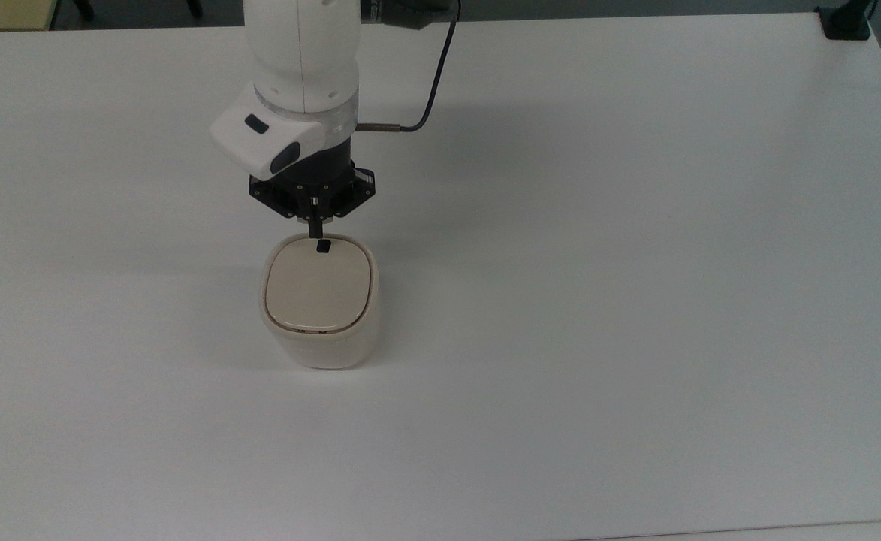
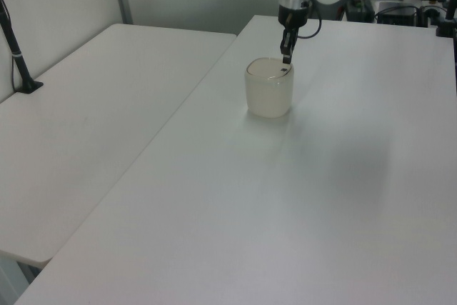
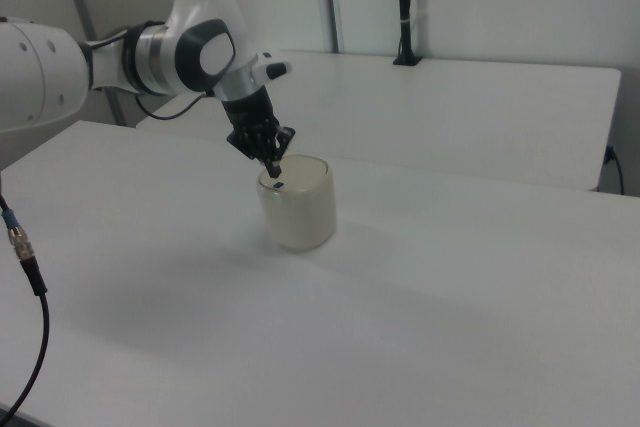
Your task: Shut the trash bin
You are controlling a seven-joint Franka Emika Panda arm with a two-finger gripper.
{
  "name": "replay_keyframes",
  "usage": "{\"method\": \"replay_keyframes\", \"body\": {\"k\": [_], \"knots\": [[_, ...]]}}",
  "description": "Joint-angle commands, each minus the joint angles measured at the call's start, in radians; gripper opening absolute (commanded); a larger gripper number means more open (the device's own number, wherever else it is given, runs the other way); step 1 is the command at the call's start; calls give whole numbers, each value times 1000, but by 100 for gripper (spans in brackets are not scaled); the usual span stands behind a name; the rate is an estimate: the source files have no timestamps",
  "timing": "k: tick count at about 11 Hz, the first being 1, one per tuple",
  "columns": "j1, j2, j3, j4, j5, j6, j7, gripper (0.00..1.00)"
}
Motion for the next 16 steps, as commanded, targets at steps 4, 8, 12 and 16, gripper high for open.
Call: {"method": "replay_keyframes", "body": {"k": [4, 8, 12, 16], "knots": [[60, -167, -1, -25, 11, -210, 132, 1], [99, -305, 1, -125, 32, -262, 157, 2], [100, -374, 1, -159, 84, -340, 211, 13], [99, -377, -4, -157, 77, -363, 205, 100]]}}
